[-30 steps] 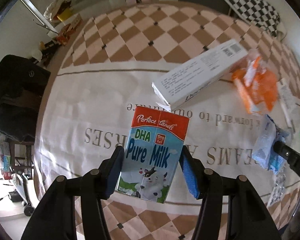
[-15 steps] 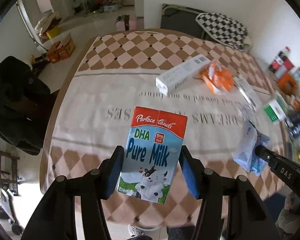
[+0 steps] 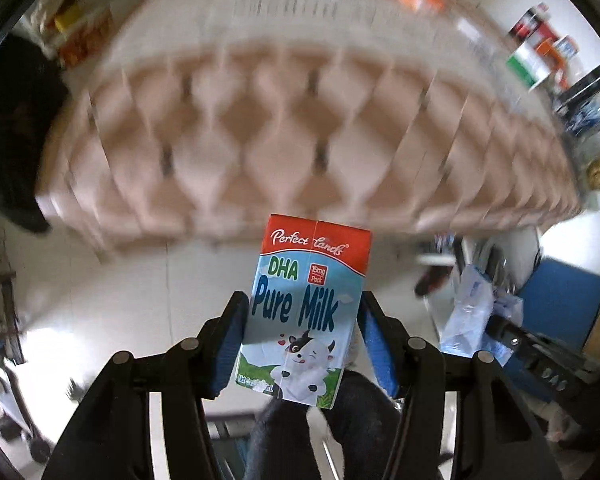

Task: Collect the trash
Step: 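Carry the milk carton and wrapper to the bin and release both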

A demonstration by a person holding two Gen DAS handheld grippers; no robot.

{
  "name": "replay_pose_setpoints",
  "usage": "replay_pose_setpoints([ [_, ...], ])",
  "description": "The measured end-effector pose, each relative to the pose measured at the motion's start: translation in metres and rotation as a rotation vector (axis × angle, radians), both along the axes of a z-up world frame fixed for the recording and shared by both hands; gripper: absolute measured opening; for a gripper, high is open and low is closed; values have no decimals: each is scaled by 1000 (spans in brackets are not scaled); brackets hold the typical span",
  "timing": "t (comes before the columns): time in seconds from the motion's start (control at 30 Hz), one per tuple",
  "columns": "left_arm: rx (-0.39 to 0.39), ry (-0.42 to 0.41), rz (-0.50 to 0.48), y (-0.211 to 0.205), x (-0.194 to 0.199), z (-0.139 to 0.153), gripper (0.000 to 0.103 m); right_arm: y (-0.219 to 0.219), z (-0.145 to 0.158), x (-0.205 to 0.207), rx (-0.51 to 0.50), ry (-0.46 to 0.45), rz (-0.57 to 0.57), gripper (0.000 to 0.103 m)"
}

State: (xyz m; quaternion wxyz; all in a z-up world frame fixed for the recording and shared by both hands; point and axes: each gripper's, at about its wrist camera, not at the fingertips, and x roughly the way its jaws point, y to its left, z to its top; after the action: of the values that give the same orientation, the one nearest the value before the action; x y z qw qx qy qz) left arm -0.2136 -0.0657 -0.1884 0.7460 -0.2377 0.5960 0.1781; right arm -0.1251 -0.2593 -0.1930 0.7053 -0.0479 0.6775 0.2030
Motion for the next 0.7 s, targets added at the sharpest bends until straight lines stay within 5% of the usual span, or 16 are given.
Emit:
replay_pose_setpoints([
  [0.23,-206,134,97,6,0,-173,53,-6,-178,-10,-94,198,-23,10],
  [0.4,-331,214,130,8,7,-292,53,2,-284,0,-146,247,-21,10],
  [0.63,-383,287,104,5,4,-368,55,14,-380,-1,-176,291,-4,12],
  [0.7,-374,288,106,8,2,-372,75,20,-395,-4,-182,302,14,32],
])
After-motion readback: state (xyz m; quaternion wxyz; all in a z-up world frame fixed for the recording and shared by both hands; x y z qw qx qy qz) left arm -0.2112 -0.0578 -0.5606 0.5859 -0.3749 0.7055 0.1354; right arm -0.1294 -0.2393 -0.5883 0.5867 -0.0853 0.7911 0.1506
